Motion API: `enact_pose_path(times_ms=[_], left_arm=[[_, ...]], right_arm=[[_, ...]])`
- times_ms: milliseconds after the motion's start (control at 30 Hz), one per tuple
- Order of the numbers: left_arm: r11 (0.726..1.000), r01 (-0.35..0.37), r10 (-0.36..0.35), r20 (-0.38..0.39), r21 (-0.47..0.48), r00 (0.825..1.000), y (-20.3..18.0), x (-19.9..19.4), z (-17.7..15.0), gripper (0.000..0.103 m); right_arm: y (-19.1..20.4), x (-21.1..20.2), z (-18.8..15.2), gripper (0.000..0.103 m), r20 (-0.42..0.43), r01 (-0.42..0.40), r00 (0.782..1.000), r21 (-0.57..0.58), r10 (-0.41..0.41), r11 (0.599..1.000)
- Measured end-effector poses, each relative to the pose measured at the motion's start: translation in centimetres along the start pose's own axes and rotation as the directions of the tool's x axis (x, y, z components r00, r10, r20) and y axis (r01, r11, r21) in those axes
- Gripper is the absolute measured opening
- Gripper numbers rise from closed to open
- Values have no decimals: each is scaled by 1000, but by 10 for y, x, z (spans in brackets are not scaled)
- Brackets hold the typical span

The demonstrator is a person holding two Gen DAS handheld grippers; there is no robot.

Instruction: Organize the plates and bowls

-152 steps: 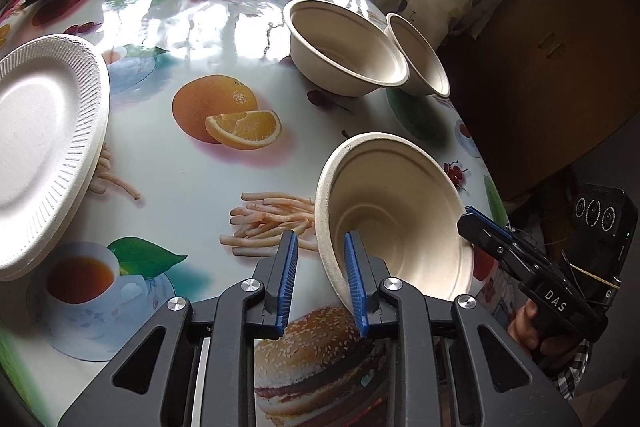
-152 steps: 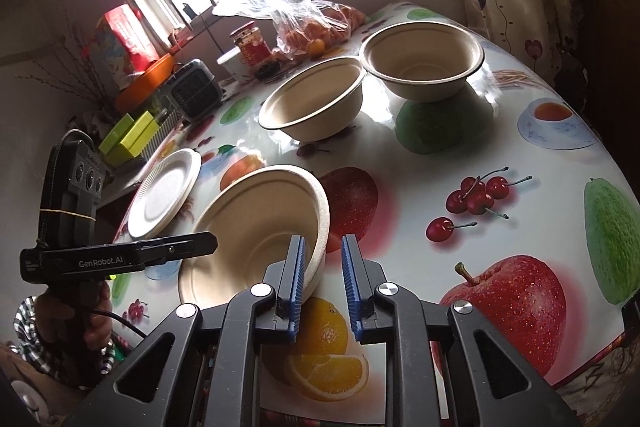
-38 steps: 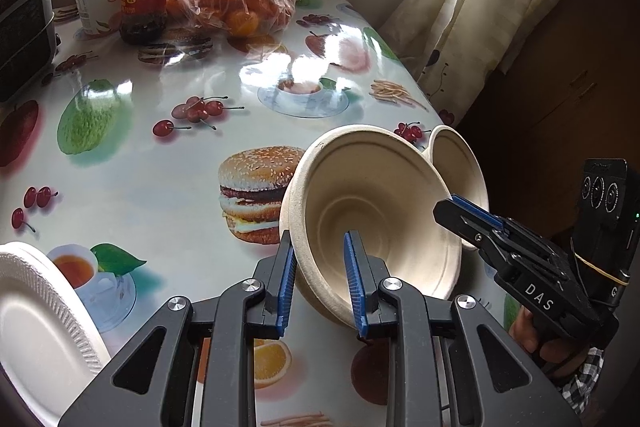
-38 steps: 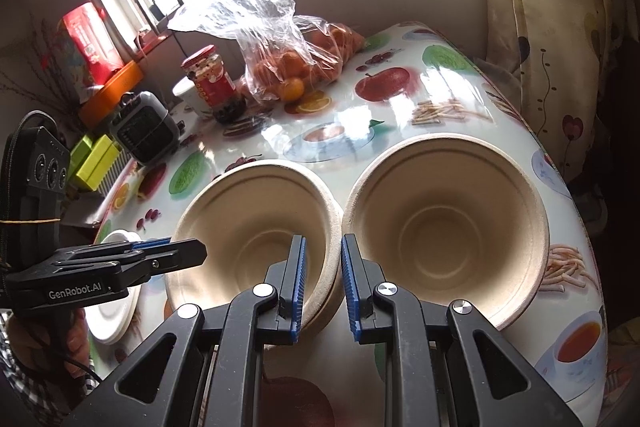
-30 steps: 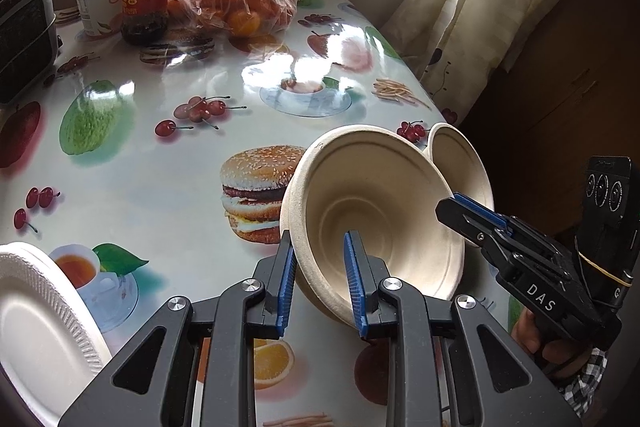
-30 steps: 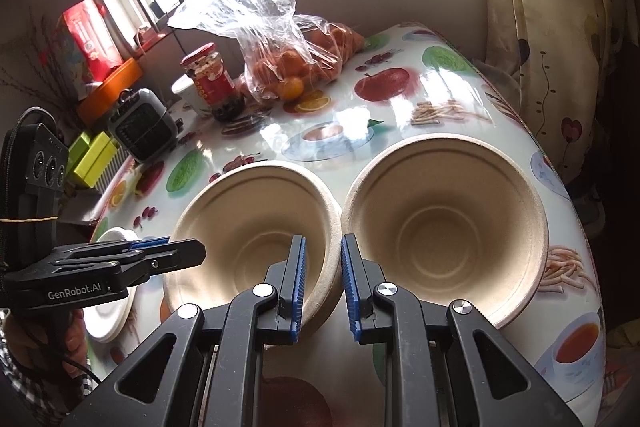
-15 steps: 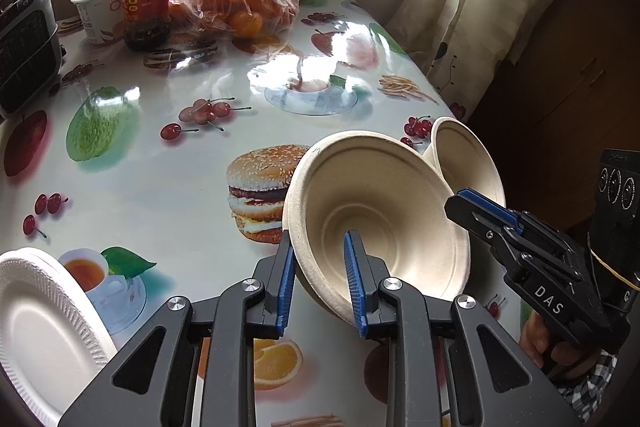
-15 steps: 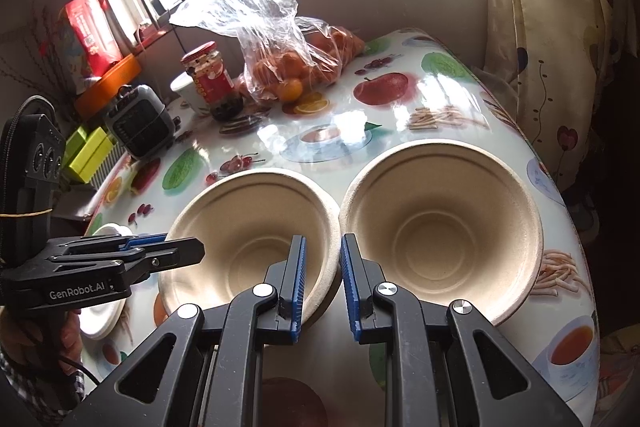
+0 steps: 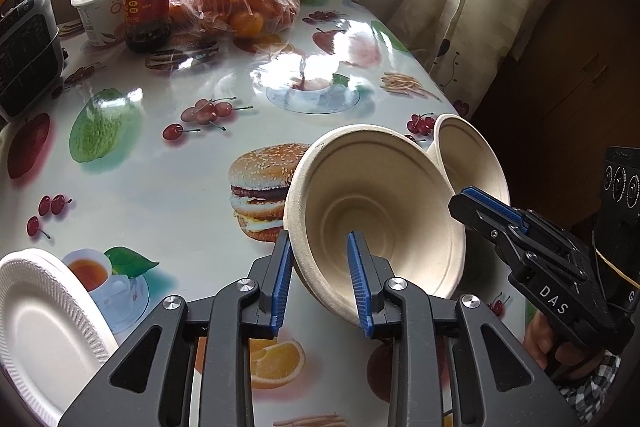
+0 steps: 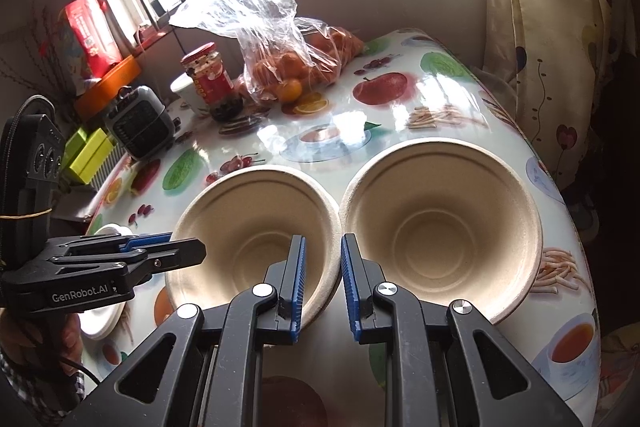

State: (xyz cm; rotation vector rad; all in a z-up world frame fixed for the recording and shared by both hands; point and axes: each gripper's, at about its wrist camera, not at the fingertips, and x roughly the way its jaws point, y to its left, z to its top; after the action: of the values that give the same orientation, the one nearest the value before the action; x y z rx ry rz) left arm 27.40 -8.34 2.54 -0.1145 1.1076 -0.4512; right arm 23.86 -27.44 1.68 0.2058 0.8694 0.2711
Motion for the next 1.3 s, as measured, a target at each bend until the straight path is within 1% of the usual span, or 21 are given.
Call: enact_pose_path(times_ms=[133,367,433,700,767,833,900,1000,1033,1167,1233,1300], left_arm=[[1000,-5,5,-8,-4,1000,1,1,0,37],[1000,-9,8,-19,-8,1000,2,2,-2,39],[1000,-8,8,-15,-11,1000,2,1,-2,44],[1000,-10,10,-7,-19,1000,4,-2,-4,45],[1000,-12,12,-3,-19,1000,3,-4,-4,46],[1000,-12,12,6,-20,1000,3,-8,-4,46],[1000,-9,9,14,-18,1000,2,-11,-4,46],[1000,-1,2,27,-12,1000,-2,-16,-1,46],[1000,4,-4,31,-11,1000,-4,-17,-1,46],[999,36,-37,31,9,999,-15,-16,1,46],[999,49,-49,23,14,999,-22,-13,3,46],[998,57,-57,19,29,998,-30,-10,5,46]], right_arm=[[0,0,0,18,-2,-1,1000,1,1,1000],[-2,-1,0,18,-2,-1,1000,4,1,1000],[-3,-1,1,18,-1,0,1000,7,0,1000],[-7,-3,1,18,6,3,1000,13,-4,1000],[-8,-6,1,21,13,4,1000,19,-4,1000],[-11,-11,0,26,24,6,1000,28,-7,1000],[-14,-18,0,29,40,13,999,36,-14,999],[-24,-30,0,39,71,35,997,60,-39,998],[-29,-35,0,40,81,47,995,71,-52,996],[-52,-51,-1,42,115,87,988,133,-102,987],[-65,-59,-3,45,130,124,981,168,-146,978],[-76,-65,-5,45,146,148,973,193,-177,970]])
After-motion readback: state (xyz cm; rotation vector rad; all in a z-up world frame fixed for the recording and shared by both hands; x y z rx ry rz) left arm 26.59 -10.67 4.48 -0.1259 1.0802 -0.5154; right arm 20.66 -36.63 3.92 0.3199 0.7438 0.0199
